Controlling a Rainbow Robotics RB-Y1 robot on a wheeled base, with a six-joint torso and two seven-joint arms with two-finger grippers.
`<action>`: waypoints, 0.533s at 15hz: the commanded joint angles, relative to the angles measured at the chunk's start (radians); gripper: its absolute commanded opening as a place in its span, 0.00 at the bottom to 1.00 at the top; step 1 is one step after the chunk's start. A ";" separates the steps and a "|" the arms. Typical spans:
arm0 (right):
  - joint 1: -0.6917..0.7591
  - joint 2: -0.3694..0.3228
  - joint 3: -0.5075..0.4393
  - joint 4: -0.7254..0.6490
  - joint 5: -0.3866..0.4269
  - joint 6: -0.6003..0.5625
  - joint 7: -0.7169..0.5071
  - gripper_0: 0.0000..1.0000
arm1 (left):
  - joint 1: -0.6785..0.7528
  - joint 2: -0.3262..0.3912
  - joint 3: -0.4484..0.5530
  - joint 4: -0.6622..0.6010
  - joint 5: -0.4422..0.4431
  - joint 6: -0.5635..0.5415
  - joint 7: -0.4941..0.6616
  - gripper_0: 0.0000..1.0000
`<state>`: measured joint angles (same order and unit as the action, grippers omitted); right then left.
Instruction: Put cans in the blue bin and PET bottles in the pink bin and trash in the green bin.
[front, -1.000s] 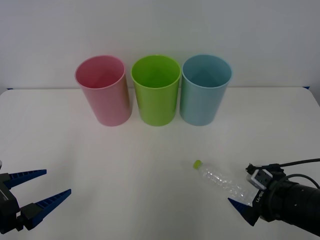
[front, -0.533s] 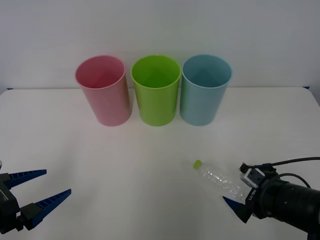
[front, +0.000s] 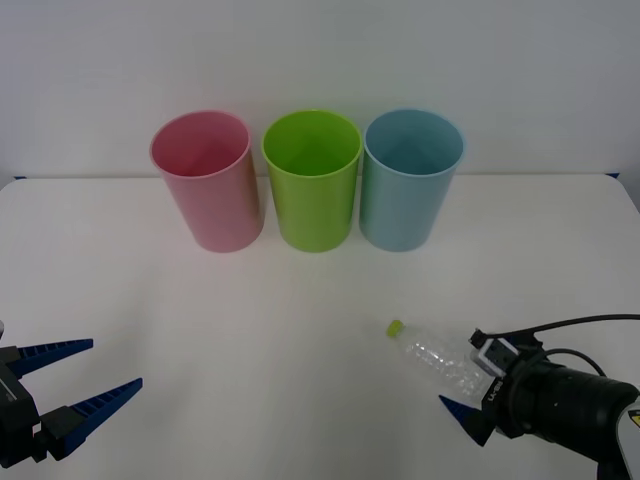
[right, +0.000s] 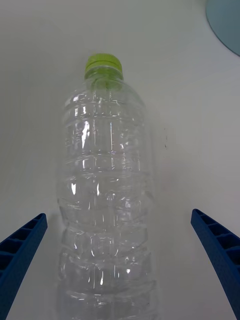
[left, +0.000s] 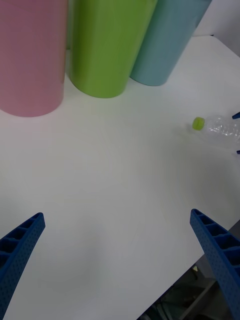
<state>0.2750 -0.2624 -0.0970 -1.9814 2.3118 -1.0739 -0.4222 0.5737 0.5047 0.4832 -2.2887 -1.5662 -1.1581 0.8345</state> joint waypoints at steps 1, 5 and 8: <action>0.000 0.000 0.003 0.004 0.008 0.000 -0.006 1.00 | 0.000 0.000 0.000 0.000 0.000 0.000 0.000 1.00; 0.000 0.000 0.011 0.006 0.011 0.000 -0.007 0.48 | 0.000 0.000 0.000 0.000 0.000 0.000 0.000 1.00; -0.003 0.000 0.016 0.006 0.017 0.000 -0.010 0.00 | 0.000 0.000 0.000 0.000 0.000 0.000 0.000 1.00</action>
<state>0.2717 -0.2624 -0.0824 -1.9758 2.3256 -1.0737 -0.4314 0.5737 0.5047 0.4832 -2.2887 -1.5662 -1.1581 0.8345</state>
